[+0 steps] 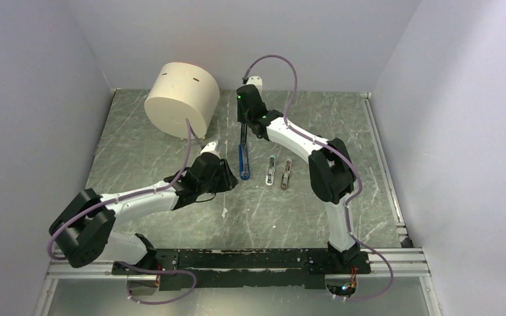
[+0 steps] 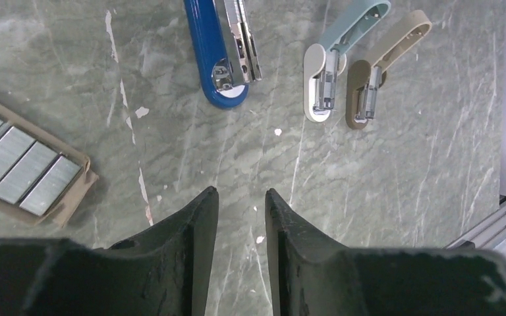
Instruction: Load the staples into the stapler
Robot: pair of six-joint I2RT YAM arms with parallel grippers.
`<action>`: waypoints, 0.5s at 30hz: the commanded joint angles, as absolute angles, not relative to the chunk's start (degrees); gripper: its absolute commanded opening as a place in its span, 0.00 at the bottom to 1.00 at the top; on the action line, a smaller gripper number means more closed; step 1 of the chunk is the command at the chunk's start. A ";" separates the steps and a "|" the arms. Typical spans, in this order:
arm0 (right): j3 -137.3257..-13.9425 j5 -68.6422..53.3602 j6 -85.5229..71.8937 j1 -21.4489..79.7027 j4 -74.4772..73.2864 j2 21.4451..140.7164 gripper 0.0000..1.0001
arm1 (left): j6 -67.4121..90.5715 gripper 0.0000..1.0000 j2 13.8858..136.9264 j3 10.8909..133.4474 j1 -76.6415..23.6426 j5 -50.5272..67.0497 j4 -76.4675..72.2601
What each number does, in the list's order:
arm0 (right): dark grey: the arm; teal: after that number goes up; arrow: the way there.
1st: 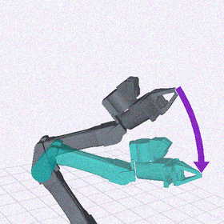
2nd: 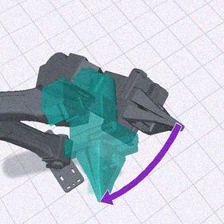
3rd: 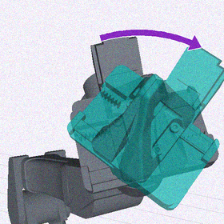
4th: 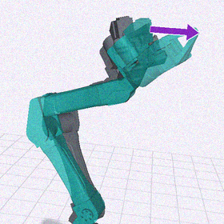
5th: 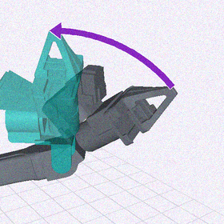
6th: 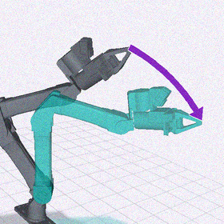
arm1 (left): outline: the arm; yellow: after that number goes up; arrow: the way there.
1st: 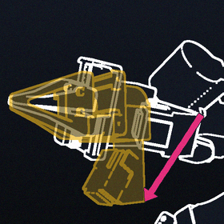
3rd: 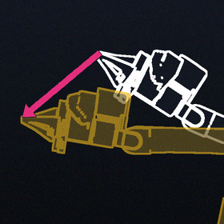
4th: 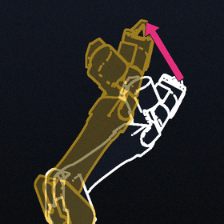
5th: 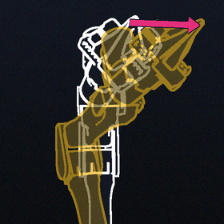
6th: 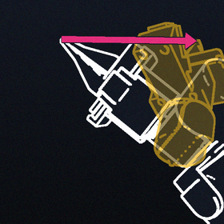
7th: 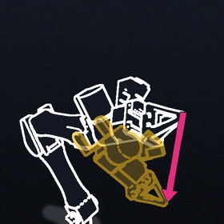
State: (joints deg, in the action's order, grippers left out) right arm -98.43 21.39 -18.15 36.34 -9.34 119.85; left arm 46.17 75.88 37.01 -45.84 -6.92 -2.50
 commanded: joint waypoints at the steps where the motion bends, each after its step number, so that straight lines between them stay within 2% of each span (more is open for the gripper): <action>1: -97.17 20.75 -18.72 36.30 -8.47 116.82 0.20 | 45.07 0.38 80.15 39.32 -44.79 -4.60 -9.79; 15: -96.05 18.94 -19.61 36.62 -8.15 115.92 0.20 | 43.51 0.35 90.30 40.43 -41.94 -1.72 -19.13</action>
